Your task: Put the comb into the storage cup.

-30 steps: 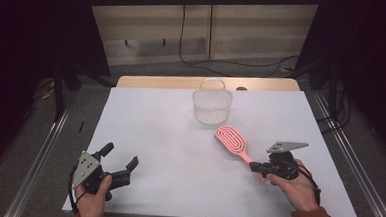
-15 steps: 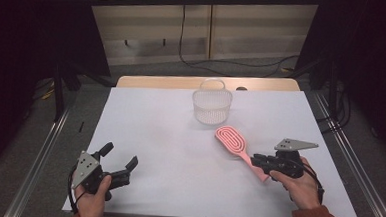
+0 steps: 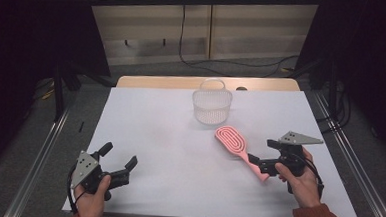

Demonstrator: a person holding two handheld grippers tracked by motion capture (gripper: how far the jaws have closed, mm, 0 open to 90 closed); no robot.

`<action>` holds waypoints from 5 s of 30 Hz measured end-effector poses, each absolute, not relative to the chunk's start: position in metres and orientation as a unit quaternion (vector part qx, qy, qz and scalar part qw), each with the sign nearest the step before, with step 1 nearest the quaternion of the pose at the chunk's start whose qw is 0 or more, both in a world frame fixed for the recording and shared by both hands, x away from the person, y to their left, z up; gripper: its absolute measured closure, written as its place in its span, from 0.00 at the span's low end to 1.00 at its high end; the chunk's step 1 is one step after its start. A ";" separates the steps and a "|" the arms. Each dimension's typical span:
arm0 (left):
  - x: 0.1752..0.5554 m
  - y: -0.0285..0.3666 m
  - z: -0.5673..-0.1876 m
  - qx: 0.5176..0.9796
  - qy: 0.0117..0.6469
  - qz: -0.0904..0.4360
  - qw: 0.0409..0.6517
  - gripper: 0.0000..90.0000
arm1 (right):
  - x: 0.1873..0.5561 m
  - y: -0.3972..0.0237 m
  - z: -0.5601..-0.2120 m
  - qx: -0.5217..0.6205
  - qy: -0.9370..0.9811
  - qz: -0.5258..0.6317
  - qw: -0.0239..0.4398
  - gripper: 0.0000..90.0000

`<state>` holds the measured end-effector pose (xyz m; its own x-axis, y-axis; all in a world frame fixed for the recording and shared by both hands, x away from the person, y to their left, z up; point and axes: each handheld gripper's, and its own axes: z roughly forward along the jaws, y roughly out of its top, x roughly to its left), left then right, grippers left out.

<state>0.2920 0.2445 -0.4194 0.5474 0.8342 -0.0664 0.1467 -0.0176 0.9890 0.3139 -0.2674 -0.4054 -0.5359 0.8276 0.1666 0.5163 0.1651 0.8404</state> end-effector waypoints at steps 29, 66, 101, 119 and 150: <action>0.292 0.244 -0.420 0.655 0.373 0.292 0.589 0.04 | 0.361 -0.242 -0.392 0.424 0.801 0.409 0.105 0.04; 0.292 0.244 -0.420 0.656 0.373 0.291 0.588 0.04 | 0.411 -0.207 -0.401 0.419 0.856 0.298 0.052 0.05; 0.292 0.245 -0.419 0.657 0.370 0.290 0.590 0.04 | 0.436 -0.185 -0.421 0.457 0.864 0.212 0.000 0.07; 0.292 0.246 -0.419 0.655 0.371 0.293 0.590 0.04 | 0.438 -0.176 -0.428 0.465 0.866 0.183 0.005 0.18; 0.292 0.246 -0.419 0.656 0.371 0.292 0.589 0.04 | 0.437 -0.167 -0.430 0.478 0.864 0.156 0.031 0.21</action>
